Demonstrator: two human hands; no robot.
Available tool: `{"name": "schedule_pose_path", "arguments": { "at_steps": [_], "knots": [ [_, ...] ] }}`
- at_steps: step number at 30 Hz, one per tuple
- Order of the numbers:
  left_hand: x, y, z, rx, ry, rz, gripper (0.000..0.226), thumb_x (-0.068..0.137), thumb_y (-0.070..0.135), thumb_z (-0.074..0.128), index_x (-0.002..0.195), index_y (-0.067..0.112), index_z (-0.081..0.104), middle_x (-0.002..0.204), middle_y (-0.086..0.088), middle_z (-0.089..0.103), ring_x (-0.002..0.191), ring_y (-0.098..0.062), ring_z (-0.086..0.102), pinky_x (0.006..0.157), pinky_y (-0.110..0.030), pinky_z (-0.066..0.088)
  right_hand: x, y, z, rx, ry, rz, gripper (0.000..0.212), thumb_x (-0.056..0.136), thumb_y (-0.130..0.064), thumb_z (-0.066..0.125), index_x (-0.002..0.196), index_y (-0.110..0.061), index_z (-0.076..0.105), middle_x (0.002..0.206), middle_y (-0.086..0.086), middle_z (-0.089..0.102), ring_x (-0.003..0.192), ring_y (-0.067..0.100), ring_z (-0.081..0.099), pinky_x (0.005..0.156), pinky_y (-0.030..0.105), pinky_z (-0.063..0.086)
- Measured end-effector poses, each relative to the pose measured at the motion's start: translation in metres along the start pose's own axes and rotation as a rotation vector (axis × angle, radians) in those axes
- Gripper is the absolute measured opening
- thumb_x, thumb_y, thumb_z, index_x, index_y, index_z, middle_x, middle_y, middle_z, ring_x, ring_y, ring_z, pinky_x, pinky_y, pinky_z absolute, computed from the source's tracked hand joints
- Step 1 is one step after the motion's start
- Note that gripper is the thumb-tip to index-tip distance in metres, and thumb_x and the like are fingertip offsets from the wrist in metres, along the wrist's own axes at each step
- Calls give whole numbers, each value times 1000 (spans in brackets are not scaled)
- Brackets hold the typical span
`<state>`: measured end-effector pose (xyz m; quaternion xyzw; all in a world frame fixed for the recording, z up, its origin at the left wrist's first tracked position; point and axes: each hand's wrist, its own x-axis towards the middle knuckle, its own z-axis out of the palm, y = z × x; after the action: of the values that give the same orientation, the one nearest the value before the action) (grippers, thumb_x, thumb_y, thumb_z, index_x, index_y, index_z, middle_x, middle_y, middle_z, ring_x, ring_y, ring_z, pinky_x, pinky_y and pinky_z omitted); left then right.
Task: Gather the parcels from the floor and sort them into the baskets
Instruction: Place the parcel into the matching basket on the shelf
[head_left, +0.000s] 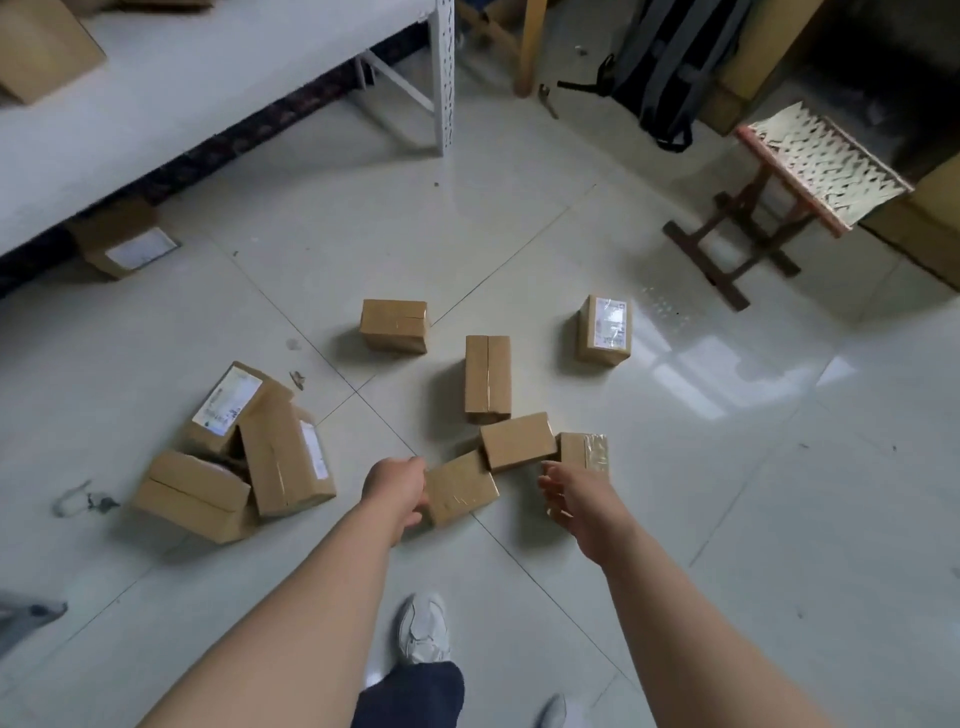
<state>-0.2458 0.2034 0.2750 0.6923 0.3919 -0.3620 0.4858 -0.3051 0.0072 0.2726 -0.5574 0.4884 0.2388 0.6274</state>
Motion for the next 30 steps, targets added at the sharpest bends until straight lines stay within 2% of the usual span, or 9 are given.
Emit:
{"name": "schedule_pose_path", "arguments": {
  "at_steps": [3, 6, 10, 16, 19, 22, 25, 28, 30],
  "knots": [
    [79, -31, 24, 8, 63, -55, 19, 92, 18, 44, 93, 1, 54, 82, -9, 47, 73, -28, 48, 86, -46, 52, 87, 35, 13, -48, -25, -26, 11, 84, -19, 54, 74, -19, 49, 70, 3, 37, 59, 14, 28, 56, 29, 23],
    [151, -65, 44, -20, 127, -99, 15, 95, 20, 44, 103, 8, 47, 94, -11, 47, 83, -29, 48, 74, -31, 44, 157, 68, 29, -84, 9, -21, 22, 92, -15, 51, 72, -19, 43, 64, 0, 31, 57, 12, 26, 55, 28, 21],
    [230, -98, 67, -83, 143, -101, 17, 96, 19, 44, 106, 7, 48, 107, -9, 47, 95, -27, 44, 82, -34, 36, 230, 104, 48, -202, 11, -19, 35, 96, -5, 42, 63, -16, 39, 64, 0, 35, 56, 11, 31, 51, 22, 27],
    [275, -118, 82, -177, 87, -115, 15, 96, 16, 42, 91, 9, 54, 86, -8, 55, 72, -24, 52, 69, -29, 42, 292, 139, 69, -269, -53, -10, 20, 95, -4, 36, 79, -12, 45, 73, 2, 37, 62, 12, 31, 56, 22, 28],
    [279, -109, 82, -111, 159, -46, 29, 87, 23, 45, 106, 7, 61, 115, -12, 63, 100, -31, 61, 90, -37, 50, 298, 142, 74, -291, -71, -24, 19, 92, -2, 38, 80, -11, 50, 80, 4, 44, 69, 14, 37, 64, 23, 32],
    [271, -104, 66, 84, 398, 12, 41, 96, 23, 39, 126, 1, 56, 129, -17, 58, 115, -38, 56, 101, -43, 46, 287, 138, 81, -285, -146, -44, 14, 86, -5, 44, 76, -7, 55, 82, 8, 47, 76, 18, 41, 64, 26, 32],
    [264, -97, 48, 115, 601, 96, 40, 94, 32, 40, 113, 3, 61, 118, -18, 63, 103, -38, 59, 92, -41, 49, 275, 130, 84, -253, -224, -177, 19, 87, -13, 51, 77, -4, 63, 74, 5, 49, 72, 16, 41, 66, 28, 35],
    [259, -92, 46, 59, 662, 180, 36, 93, 31, 39, 86, 5, 62, 97, -17, 65, 85, -36, 58, 81, -39, 49, 267, 118, 79, -117, -198, -312, 23, 91, -18, 57, 81, -5, 72, 65, -1, 56, 64, 11, 47, 63, 22, 38],
    [255, -89, 57, -16, 650, 222, 35, 92, 30, 39, 74, 7, 57, 90, -18, 64, 84, -36, 59, 79, -38, 49, 263, 105, 70, -63, -110, -401, 28, 90, -19, 58, 86, 4, 73, 70, 13, 62, 68, 12, 48, 60, 24, 36]
  ]
}}
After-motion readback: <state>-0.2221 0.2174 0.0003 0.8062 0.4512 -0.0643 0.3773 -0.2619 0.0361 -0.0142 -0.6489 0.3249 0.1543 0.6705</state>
